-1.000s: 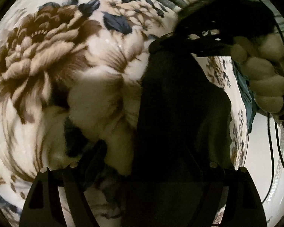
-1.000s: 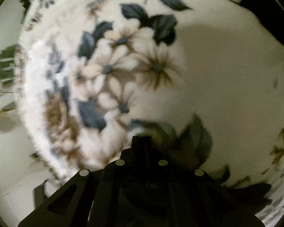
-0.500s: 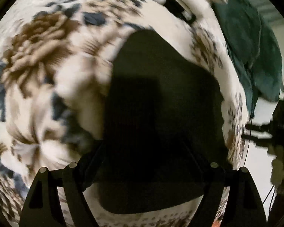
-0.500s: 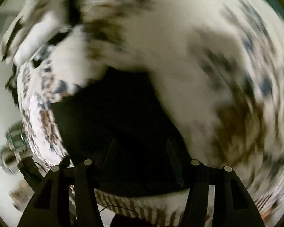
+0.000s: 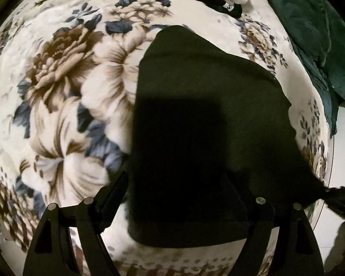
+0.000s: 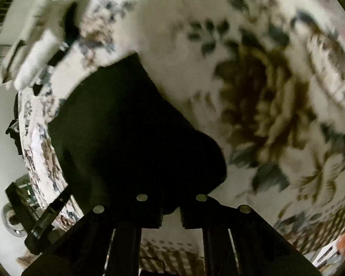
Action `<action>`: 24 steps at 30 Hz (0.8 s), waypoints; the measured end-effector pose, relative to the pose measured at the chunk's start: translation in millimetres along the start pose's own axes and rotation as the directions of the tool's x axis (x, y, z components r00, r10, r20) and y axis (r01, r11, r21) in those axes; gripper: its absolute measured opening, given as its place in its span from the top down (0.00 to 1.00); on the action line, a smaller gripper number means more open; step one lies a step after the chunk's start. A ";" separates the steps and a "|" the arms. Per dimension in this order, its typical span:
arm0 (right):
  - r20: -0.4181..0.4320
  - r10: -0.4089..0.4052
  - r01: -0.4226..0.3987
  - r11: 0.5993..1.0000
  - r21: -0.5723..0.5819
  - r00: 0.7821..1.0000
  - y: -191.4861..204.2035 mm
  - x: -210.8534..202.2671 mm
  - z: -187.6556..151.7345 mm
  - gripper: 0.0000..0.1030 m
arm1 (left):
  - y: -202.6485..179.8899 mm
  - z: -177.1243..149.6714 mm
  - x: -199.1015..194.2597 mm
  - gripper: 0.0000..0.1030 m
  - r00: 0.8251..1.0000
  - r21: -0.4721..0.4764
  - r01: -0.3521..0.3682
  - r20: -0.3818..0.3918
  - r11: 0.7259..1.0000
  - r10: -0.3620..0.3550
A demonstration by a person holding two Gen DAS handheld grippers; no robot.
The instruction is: Fold small clothes
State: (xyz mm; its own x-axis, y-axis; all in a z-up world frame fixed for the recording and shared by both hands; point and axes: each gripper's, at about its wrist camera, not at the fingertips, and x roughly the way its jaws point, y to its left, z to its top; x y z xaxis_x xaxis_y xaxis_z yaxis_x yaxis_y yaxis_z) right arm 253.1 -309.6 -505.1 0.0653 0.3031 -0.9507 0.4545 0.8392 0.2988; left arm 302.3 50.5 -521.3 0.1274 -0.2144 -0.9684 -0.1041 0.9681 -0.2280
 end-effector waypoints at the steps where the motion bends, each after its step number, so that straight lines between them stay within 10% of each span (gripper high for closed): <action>1: -0.003 -0.011 0.011 1.000 -0.009 1.000 2.1 -5.5 5.0 0.90 | -0.1 -1.2 -0.4 0.21 1.000 0.001 -0.005 0.002 1.000 0.005; 7: -0.139 -0.047 0.047 0.999 -0.002 0.989 -28.1 38.5 14.9 0.89 | 12.3 -7.1 1.0 0.21 1.000 -0.042 -0.008 -0.005 0.999 0.008; 12: -0.067 0.016 -0.019 0.998 -0.055 0.998 -10.6 16.6 44.2 0.44 | 26.6 -2.1 -1.3 0.21 1.000 -0.055 -0.013 0.023 0.998 0.014; 24: -0.148 0.104 -0.134 0.967 -0.216 0.984 61.7 101.4 185.5 0.45 | 58.1 112.0 42.8 0.24 0.975 -0.174 0.213 0.106 0.961 -0.197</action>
State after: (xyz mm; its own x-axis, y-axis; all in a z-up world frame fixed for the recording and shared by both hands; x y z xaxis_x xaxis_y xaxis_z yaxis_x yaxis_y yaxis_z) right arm 452.6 -310.8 -598.5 -0.0202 0.4518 -0.8919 0.2391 0.8684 0.4345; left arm 412.1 112.2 -564.7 0.2494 -0.3859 -0.8882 -0.2447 0.8623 -0.4433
